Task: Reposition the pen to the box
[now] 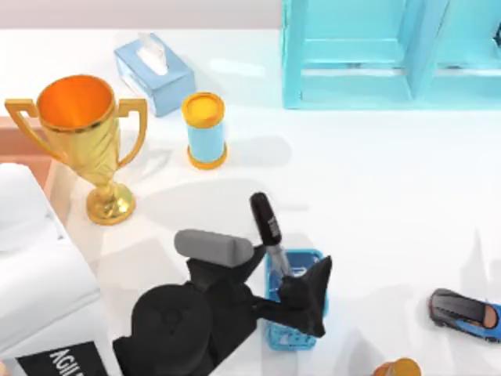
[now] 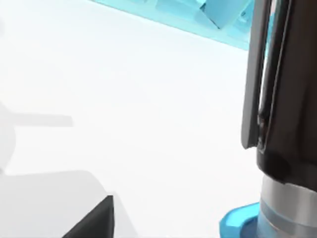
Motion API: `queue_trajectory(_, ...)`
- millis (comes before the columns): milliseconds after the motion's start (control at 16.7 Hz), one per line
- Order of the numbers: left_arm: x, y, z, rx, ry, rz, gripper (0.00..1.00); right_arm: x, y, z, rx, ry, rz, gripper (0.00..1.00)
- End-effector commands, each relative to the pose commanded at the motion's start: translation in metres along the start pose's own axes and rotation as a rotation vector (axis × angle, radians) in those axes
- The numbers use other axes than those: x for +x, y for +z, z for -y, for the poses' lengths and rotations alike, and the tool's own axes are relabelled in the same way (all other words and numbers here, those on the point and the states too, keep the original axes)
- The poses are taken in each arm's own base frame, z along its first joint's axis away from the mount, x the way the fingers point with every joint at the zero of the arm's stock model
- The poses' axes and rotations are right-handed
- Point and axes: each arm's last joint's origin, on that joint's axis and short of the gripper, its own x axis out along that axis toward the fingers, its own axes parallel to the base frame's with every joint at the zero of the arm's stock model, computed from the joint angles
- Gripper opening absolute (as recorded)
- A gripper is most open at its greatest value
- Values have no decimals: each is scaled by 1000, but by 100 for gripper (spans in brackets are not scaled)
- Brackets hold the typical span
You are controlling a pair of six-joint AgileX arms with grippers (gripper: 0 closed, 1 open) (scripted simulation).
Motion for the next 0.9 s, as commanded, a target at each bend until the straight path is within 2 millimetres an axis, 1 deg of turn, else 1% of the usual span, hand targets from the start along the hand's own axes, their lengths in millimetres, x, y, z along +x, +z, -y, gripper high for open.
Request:
queue_trajectory(120, 9, 0, -2, 1, 1, -1, 100, 0, 0, 0, 0, 0, 0, 100)
queue_trajectory(360, 10, 0, -2, 1, 2, -2, 100, 0, 0, 0, 0, 0, 0, 100)
queue_trajectory(900, 10, 0, -2, 1, 2, -2, 32, 0, 0, 0, 0, 0, 0, 100)
